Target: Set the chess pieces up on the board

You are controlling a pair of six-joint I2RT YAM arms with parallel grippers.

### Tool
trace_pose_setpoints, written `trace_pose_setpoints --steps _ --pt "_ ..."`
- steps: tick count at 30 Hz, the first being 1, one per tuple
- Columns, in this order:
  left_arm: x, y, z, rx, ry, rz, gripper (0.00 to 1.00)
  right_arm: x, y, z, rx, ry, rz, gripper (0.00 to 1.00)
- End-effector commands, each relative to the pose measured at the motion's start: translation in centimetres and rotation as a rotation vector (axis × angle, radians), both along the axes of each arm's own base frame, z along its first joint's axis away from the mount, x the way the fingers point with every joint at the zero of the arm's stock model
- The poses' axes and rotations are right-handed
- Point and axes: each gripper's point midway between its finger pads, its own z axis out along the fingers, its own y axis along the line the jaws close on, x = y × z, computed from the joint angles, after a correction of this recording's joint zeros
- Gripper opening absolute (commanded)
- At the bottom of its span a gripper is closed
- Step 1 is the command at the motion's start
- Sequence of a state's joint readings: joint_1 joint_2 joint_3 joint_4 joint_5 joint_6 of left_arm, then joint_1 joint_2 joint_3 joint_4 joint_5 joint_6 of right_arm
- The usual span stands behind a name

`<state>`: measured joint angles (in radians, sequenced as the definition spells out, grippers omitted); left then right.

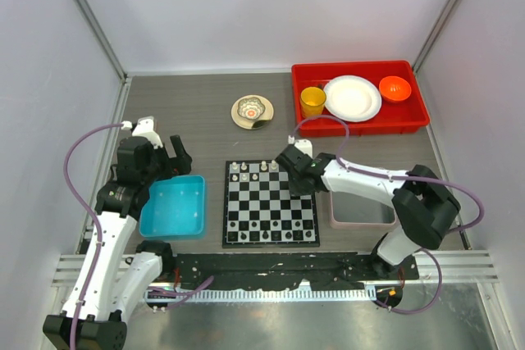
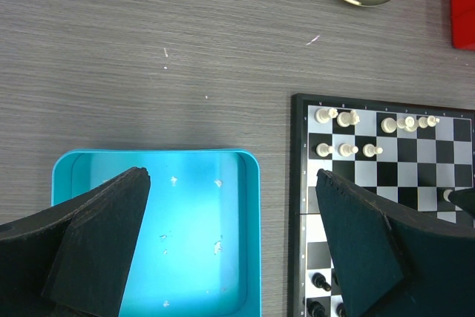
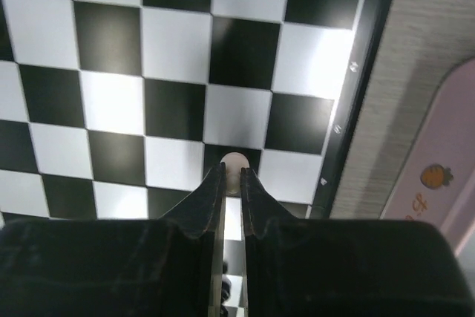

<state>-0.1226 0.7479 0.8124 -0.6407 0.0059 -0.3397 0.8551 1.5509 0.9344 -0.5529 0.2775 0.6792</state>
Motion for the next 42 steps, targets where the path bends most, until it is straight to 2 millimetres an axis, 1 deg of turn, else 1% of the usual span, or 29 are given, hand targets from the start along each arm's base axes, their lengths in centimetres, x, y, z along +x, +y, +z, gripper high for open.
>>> trace_pose_setpoints --steps 1,2,3,4,5,6,7,8,9,11,13,14,15,21,27,29,35,41,42 --pt "0.4 -0.4 0.6 -0.012 -0.034 -0.019 1.00 2.9 2.6 2.1 0.045 -0.072 0.020 0.04" --pt "0.3 -0.4 0.6 -0.012 -0.033 -0.020 1.00 3.2 2.9 2.2 0.046 -0.075 0.022 0.04" --pt "0.4 -0.4 0.6 -0.012 -0.035 -0.019 1.00 4.0 3.9 3.2 0.067 -0.097 0.029 0.04" --pt "0.3 -0.5 0.6 -0.014 -0.033 -0.019 1.00 4.3 4.2 2.9 0.060 -0.092 0.032 0.04" --pt "0.4 -0.4 0.6 -0.012 -0.034 -0.019 1.00 4.6 4.6 3.1 0.062 -0.095 0.040 0.04" --pt "0.3 -0.4 0.6 -0.014 -0.033 -0.019 1.00 5.4 5.5 3.9 0.081 -0.112 0.043 0.04" --pt "0.3 -0.5 0.6 -0.013 -0.032 -0.021 1.00 5.6 5.8 3.3 0.069 -0.101 0.048 0.04" --pt "0.4 -0.4 0.6 -0.012 -0.033 -0.019 1.00 5.8 6.3 3.3 0.073 -0.098 0.059 0.04" --pt "0.3 -0.5 0.5 -0.013 -0.030 -0.021 1.00 6.2 7.0 3.7 0.088 -0.106 0.063 0.04" --pt "0.3 -0.4 0.6 -0.013 -0.032 -0.019 1.00 6.6 7.7 3.2 0.097 -0.095 0.070 0.03" --pt "0.3 -0.4 0.6 -0.014 -0.032 -0.019 1.00 7.0 8.6 3.5 0.114 -0.099 0.076 0.03" --pt "0.3 -0.4 0.5 -0.012 -0.030 -0.019 1.00 7.0 8.9 3.1 0.116 -0.085 0.083 0.03" --pt "0.4 -0.4 0.7 -0.014 -0.036 -0.018 1.00 7.1 9.2 3.3 0.125 -0.088 0.088 0.03" --pt "0.3 -0.4 0.6 -0.014 -0.035 -0.019 1.00 7.4 10.2 2.9 0.140 -0.077 0.105 0.03" --pt "0.3 -0.4 0.6 -0.012 -0.033 -0.019 1.00 7.1 11.0 2.2 0.152 -0.050 0.126 0.04" --pt "0.3 -0.4 0.5 -0.011 -0.032 -0.019 1.00 7.1 11.2 2.2 0.155 -0.052 0.128 0.03" --pt "0.3 -0.4 0.5 -0.013 -0.032 -0.020 1.00 7.1 11.3 1.7 0.145 -0.044 0.131 0.04" --pt "0.3 -0.4 0.5 -0.013 -0.032 -0.018 1.00 7.1 11.2 1.3 0.136 -0.039 0.130 0.11" --pt "0.3 -0.4 0.5 -0.012 -0.032 -0.019 1.00 7.1 11.2 1.3 0.136 -0.039 0.130 0.15"
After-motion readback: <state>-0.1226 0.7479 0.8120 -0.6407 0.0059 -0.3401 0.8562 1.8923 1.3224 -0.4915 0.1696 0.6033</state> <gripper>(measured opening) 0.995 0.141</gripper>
